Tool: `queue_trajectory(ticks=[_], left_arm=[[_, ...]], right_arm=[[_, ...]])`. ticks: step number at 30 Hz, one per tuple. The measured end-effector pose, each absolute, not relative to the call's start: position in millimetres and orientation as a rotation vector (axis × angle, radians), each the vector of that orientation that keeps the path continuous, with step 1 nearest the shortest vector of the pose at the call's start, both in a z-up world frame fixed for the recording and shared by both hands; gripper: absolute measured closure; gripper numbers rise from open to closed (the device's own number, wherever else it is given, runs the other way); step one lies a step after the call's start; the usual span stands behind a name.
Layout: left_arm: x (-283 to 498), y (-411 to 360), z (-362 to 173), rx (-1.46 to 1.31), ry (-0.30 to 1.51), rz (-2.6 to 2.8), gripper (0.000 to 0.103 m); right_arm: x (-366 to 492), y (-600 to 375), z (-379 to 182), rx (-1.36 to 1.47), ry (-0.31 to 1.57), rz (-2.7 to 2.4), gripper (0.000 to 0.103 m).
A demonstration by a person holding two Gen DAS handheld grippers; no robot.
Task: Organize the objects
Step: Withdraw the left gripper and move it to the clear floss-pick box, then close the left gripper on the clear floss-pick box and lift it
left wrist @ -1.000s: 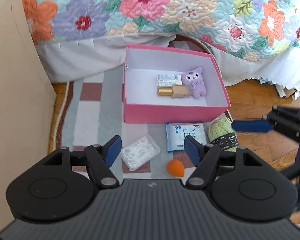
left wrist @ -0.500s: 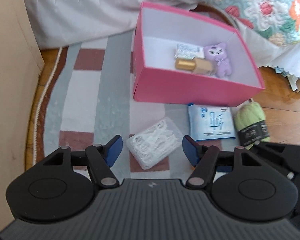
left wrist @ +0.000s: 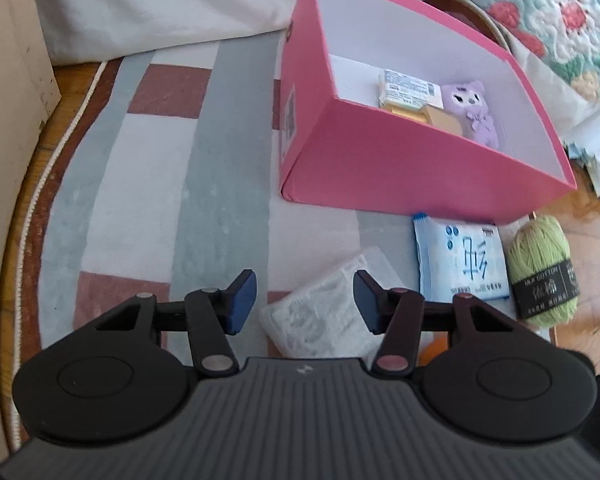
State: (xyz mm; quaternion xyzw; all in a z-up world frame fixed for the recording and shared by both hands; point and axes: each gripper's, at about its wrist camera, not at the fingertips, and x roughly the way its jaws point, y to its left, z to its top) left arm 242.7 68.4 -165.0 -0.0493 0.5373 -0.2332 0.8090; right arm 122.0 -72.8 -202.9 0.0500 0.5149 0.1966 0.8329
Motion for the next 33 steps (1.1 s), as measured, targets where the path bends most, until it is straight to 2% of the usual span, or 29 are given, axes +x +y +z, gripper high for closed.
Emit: queue_trajectory(ticks=[10, 13, 17, 20, 22, 25, 30, 33], left_arm=[[247, 63, -171, -0.176, 1.19, -0.512, 0.052], [247, 65, -175, -0.219, 1.24, -0.525, 0.059], [239, 74, -182, -0.339, 1.337, -0.557, 0.059], [230, 77, -192, -0.441, 1.399, -0.574, 0.062], [226, 78, -195, -0.456, 1.395, -0.553, 0.068], [224, 82, -199, -0.49, 1.389, -0.526, 0.071], [221, 85, -198, -0.494, 1.337, -0.483, 0.071], [218, 85, -198, -0.496, 1.31, -0.461, 0.065]], right_arm=[[137, -82, -214, 0.154, 1.07, 0.406, 0.03], [136, -80, -209, 0.119, 1.052, 0.401, 0.029], [135, -80, -204, 0.054, 1.025, 0.373, 0.019], [135, -83, -205, 0.024, 1.017, 0.334, 0.018], [135, -84, -206, 0.02, 1.006, 0.331, 0.017], [134, -78, -207, -0.001, 0.995, 0.328, 0.013], [124, -72, -209, -0.082, 0.986, 0.337, 0.014], [120, -77, -213, -0.075, 1.002, 0.321, 0.014]])
